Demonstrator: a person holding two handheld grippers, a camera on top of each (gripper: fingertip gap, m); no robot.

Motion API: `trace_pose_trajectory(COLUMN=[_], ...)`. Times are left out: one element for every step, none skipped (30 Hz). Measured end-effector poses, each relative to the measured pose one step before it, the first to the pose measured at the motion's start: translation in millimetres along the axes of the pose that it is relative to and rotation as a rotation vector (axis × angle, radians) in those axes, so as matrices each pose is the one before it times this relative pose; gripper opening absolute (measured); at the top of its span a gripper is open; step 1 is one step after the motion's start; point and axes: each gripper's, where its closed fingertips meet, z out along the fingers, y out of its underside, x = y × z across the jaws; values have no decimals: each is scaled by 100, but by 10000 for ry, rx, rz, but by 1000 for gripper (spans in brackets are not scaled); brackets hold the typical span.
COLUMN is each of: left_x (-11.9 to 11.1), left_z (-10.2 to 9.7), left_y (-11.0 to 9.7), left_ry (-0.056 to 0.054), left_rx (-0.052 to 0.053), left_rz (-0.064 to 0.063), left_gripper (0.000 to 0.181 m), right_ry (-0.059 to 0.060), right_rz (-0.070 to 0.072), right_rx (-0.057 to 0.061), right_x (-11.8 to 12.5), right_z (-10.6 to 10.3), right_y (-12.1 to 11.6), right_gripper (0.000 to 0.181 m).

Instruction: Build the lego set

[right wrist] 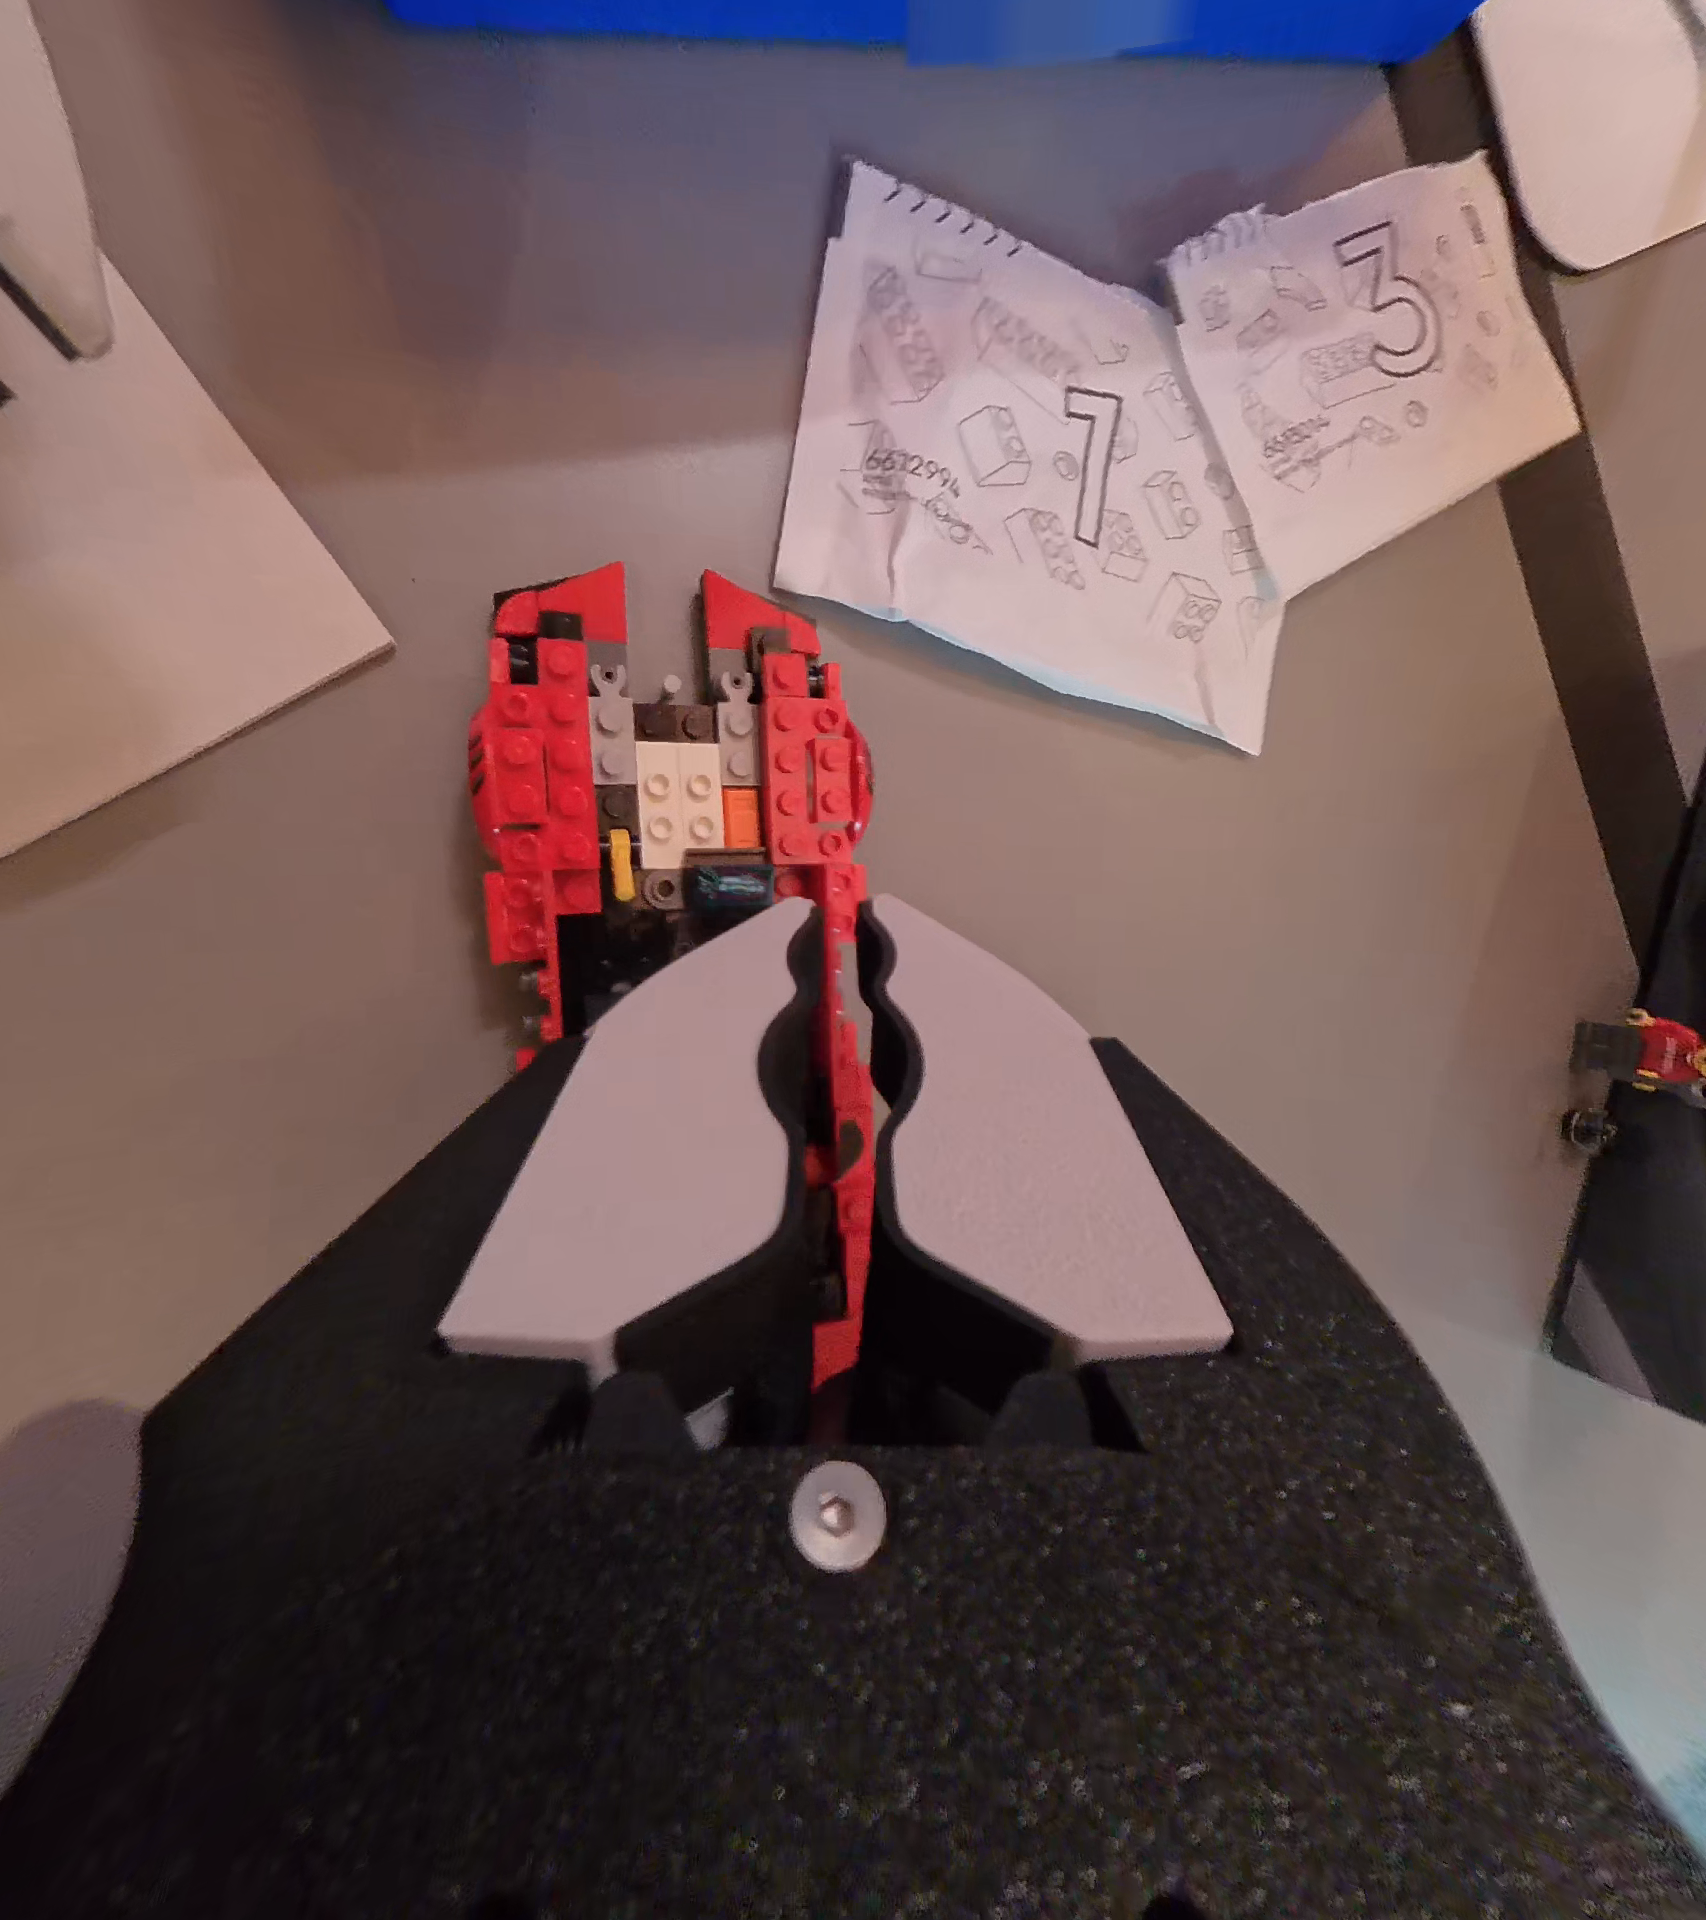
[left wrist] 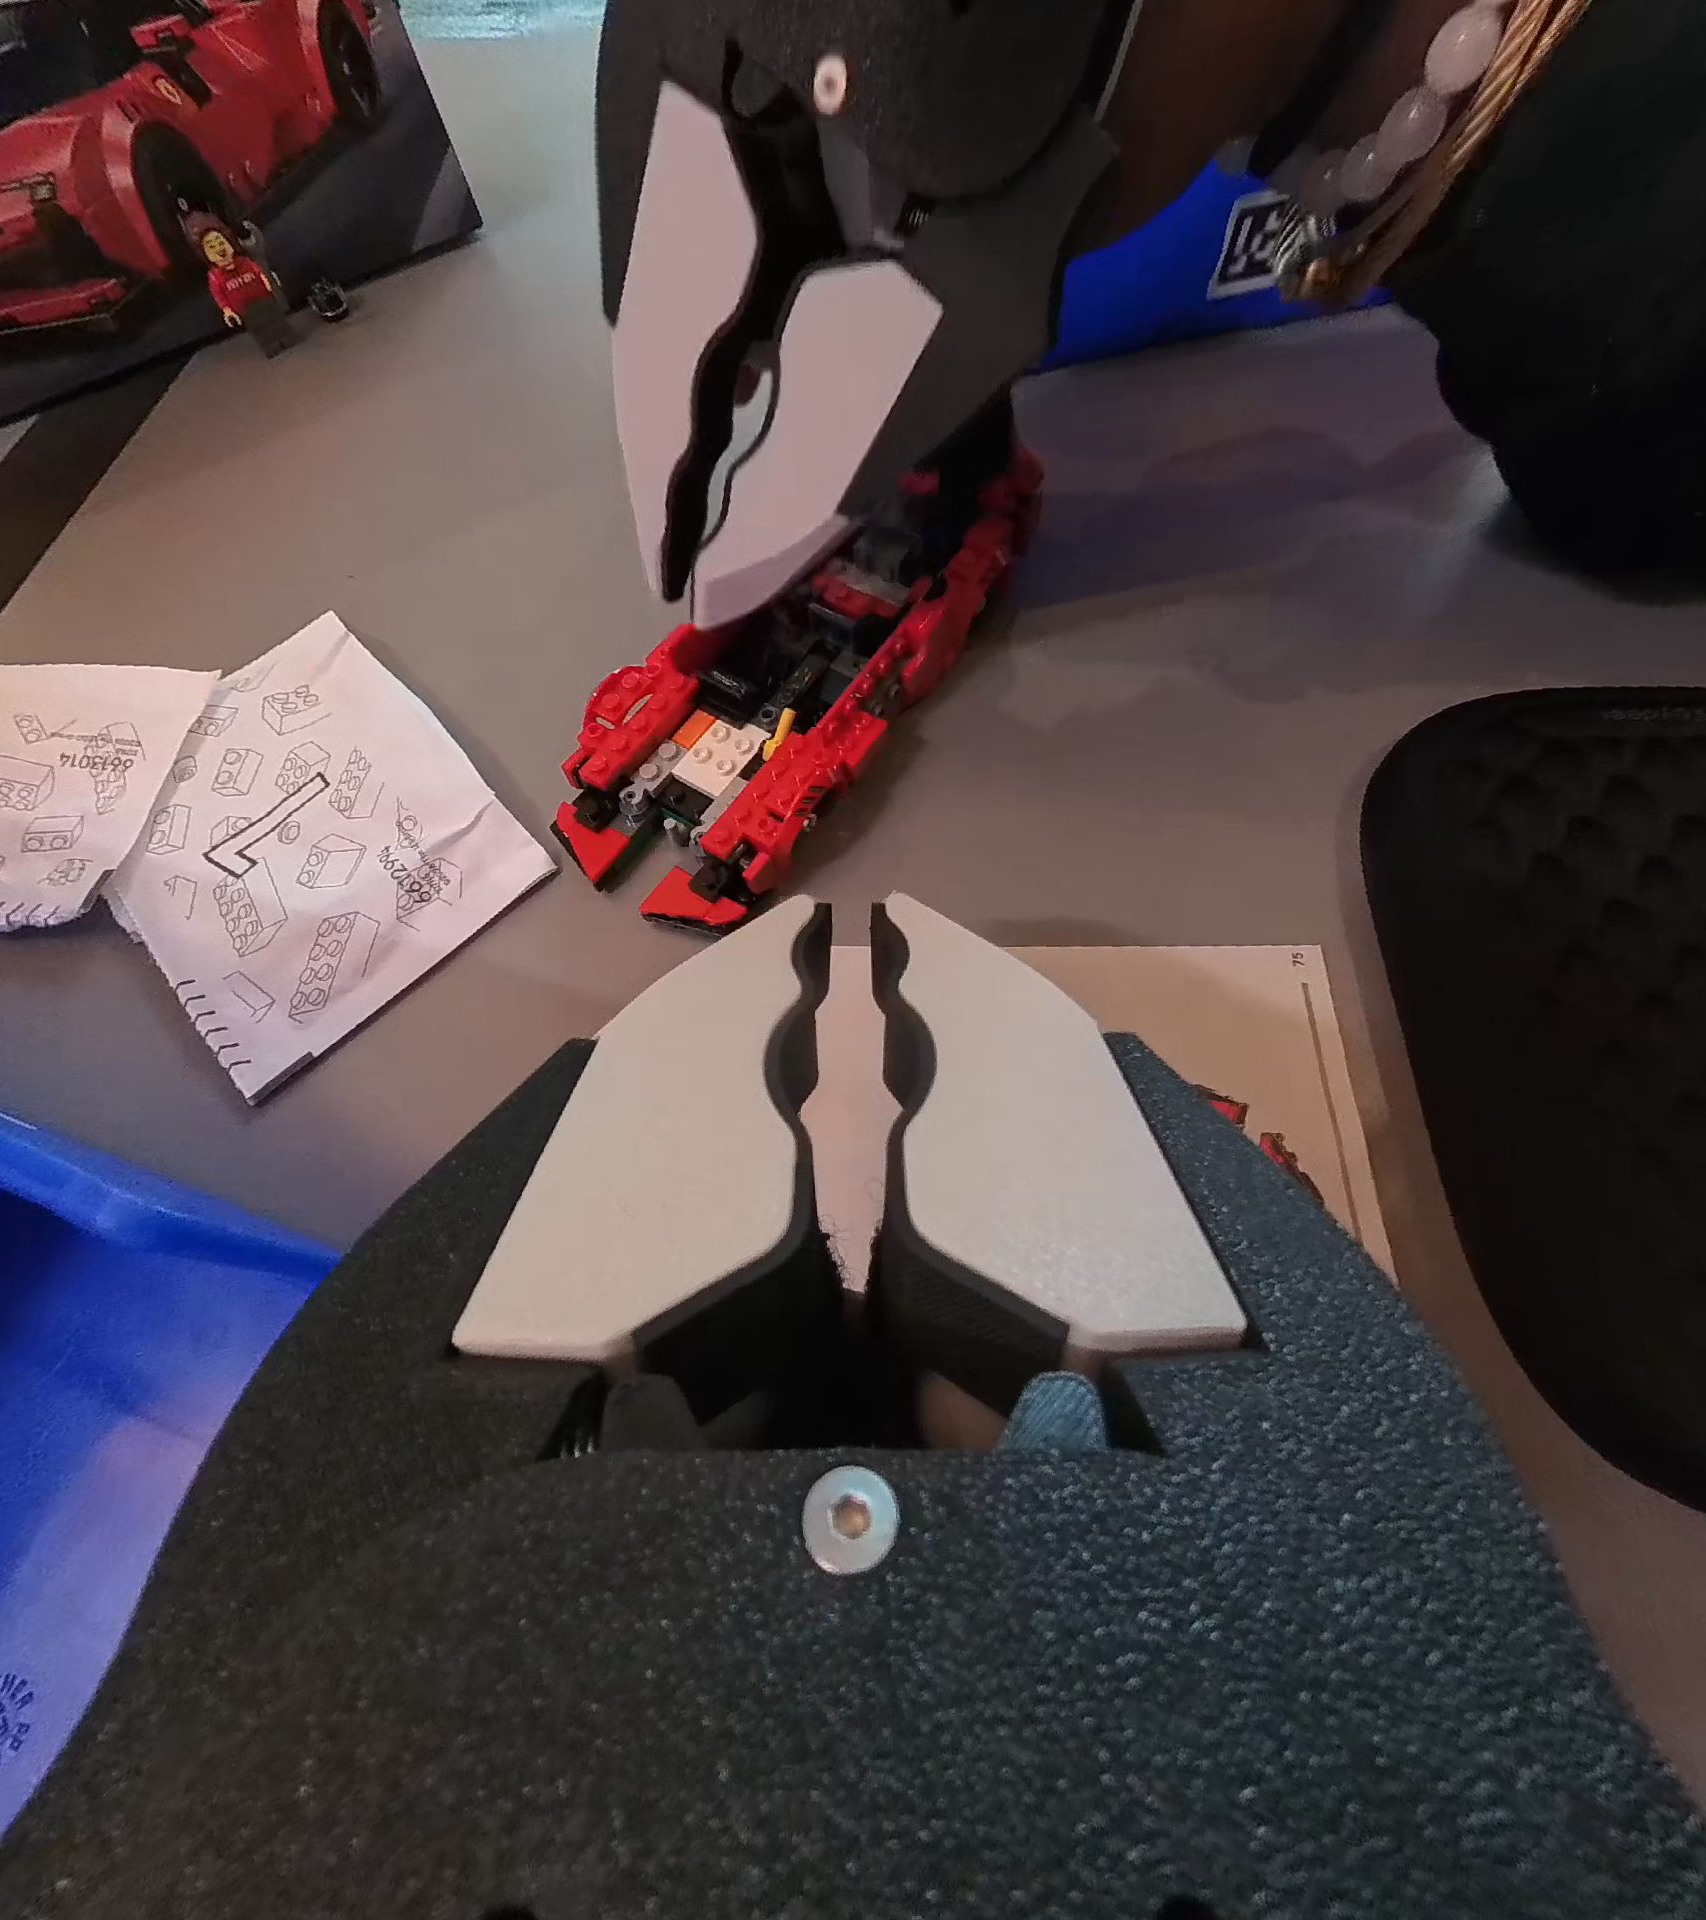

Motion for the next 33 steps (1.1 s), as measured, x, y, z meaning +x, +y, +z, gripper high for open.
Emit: trace_pose_trajectory(left_x=[-72, -73, -44, -21, -7, 6, 31, 25, 55, 41, 49, 70, 77, 67, 58, 25, 6, -21, -39, -21, 15, 29, 32, 30, 19, 24, 12, 3, -7, -30, -31, -49, -44], left_z=[-1, 8, 26, 20, 17, 15, 1, -17, -25, -29, -28, -33, -38, -56, -47, -44, -30, -19, -17, -1, 0, -6, 10, 9, 13, 9, -2, -22, -38, -36, -42, -49, -25], left_y=[6, 21, 17, 23, 4, -23, -36, -47, -43, -38, -21, -19, -23, -12, 10, 26, 33, 24, 8, -8, -16, -11, 2, 22, 14, -4, -10, -7, -10, -14, -21, -10, 4], left_ry=[-36, -33, -18, -15, -12, -8, -7, -6, -3, -5, -1, 6, 9, 5, -2, -2, 3, 0, -5, 8, 22, 25, 25, 14, 12, 15, 9, 3, -5, -11, -14, -13, -7], left_rx=[-3, -14, -25, -29, -20, -1, 8, 7, 6, 4, -3, -2, 6, 7, 4, -1, -1, 3, 9, 16, 22, 18, 3, -8, 0, 12, 14, 10, 12, 17, 15, 11, 6], left_rz=[-15, -12, -14, -9, 6, 19, 19, 20, 25, 23, 19, 14, 14, 17, 18, 16, 10, -1, -15, -21, -16, 1, 20, 25, 16, 6, 4, 8, 12, 14, 8, -5, -13], left_gripper=[7, 7, 7, 7, 7, 7, 7, 7, 7, 7, 7, 7, 7, 7, 7, 7, 7, 7, 7, 7, 7, 7, 7, 7, 7, 7, 7, 7, 7, 7, 7, 7, 7], right_ry=[21, 6, -47, -134, -280, -375, -372, -281, -156, -134, -100, -51, -69, -125, -62, 94, 152, 8, 10, 21, 22, 32, 6, 16, -21, -105, 96, 90, -29, 2, 54, 73, 151], right_rz=[232, 236, 208, 184, 175, 154, 104, 4, -69, -71, -35, 3, 34, 29, -28, -92, -107, -73, -8, 4, -38, -69, -55, -14, -3, -22, -50, -149, -88, -36, -39, -67, -44], right_rx=[145, 65, -32, -18, 12, -12, -78, -193, -257, -303, -306, -254, -164, -114, -119, -146, -144, -75, -12, -7, -55, -124, -133, -65, -60, -43, -31, -68, 70, 116, 92, 69, 60], right_x=[260, 206, 55, -146, -407, -573, -588, -455, -252, -148, -36, 94, 57, -82, -69, 103, 169, -13, 5, 25, 1, -13, -70, -3, -9, -105, 168, 143, -40, 14, 47, 60, 166], right_z=[-460, -442, -402, -318, -214, -78, 70, 214, 311, 385, 418, 388, 320, 263, 198, 152, 135, 89, 32, 8, 11, 37, 62, 6, 3, 20, 6, 17, 6, -35, -92, -173, -256], right_y=[36, 138, 213, 168, 84, 91, 140, 245, 302, 298, 275, 206, 71, 9, 25, 71, 69, -18, -97, -114, -26, 71, 71, -24, 8, -1, 17, 108, -83, -156, -118, -71, -53], right_gripper=[4, 3, 3, 3, 3, 3, 4, 4, 5, 6, 8, 8, 8, 8, 8, 8, 8, 8, 8, 8, 9, 10, 10, 12, 12, 9, 4, 2, 1, 0, 0, 0, 0])
